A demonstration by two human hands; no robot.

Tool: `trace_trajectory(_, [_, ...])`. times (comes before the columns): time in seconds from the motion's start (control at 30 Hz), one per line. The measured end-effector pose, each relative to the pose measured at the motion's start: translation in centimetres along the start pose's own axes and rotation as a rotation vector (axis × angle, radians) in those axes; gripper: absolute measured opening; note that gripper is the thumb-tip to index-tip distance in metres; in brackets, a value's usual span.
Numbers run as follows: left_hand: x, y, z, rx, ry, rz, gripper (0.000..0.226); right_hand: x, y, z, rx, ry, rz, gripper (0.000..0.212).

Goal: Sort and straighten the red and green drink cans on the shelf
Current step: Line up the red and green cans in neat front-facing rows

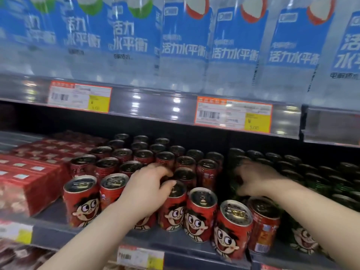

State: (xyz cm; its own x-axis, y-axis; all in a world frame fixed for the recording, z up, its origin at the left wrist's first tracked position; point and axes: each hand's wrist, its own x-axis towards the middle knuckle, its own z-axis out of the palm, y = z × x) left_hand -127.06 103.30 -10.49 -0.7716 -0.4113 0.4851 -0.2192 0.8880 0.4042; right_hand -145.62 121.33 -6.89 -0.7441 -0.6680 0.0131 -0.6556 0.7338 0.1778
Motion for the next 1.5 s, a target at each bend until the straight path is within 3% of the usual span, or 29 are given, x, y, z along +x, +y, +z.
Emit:
trace_trajectory(0.07, [-0.2,-0.4,-0.2,-0.01,-0.009,-0.005,0.03,-0.1,-1.1,-0.2,-0.06,0.052,-0.016,0.043])
trace_trajectory(0.2, [-0.4,-1.4,-0.6,-0.037,-0.007,0.007,0.029,0.2,-1.6,-0.1,0.099,-0.078,-0.095,0.054])
trace_trajectory(0.33, [-0.7,-2.2,-0.8,-0.049,-0.017,0.034,0.03,0.6,-0.7,0.8,0.07,-0.11,-0.094,0.047])
trace_trajectory(0.47, [-0.9,-3.0,-1.1,-0.053,-0.026,0.05,0.031,0.5,-0.6,0.4,0.008,-0.108,-0.075,0.052])
trace_trajectory(0.53, [-1.0,-3.6,-1.7,-0.053,-0.006,0.034,0.031,0.2,-1.5,-0.3,0.008,-0.072,-0.095,0.044])
trace_trajectory(0.7, [-0.3,-6.0,-3.8,-0.006,0.056,-0.049,0.029,-0.9,-7.0,-2.9,0.301,0.164,-0.271,0.028])
trace_trajectory(0.93, [-0.9,-11.3,-7.2,0.06,0.047,-0.211,0.032,-1.3,-15.9,-2.5,0.375,0.085,-0.506,0.037])
trace_trajectory(1.13, [0.5,-16.2,-8.7,0.032,-0.006,-0.324,0.03,2.1,-20.0,-2.7,0.412,0.136,-0.41,0.042])
trace_trajectory(1.23, [2.1,-17.9,-9.2,0.032,-0.084,-0.22,0.03,4.1,-21.4,-3.2,0.387,0.145,-0.405,0.041])
trace_trajectory(1.4, [4.4,-19.5,-9.4,0.067,-0.262,-0.177,0.05,6.3,-21.9,-3.5,0.501,-0.051,-0.352,0.049])
trace_trajectory(1.5, [5.3,-19.8,-9.0,0.171,-0.315,-0.101,0.056,6.8,-21.7,-3.4,0.479,-0.081,-0.33,0.048])
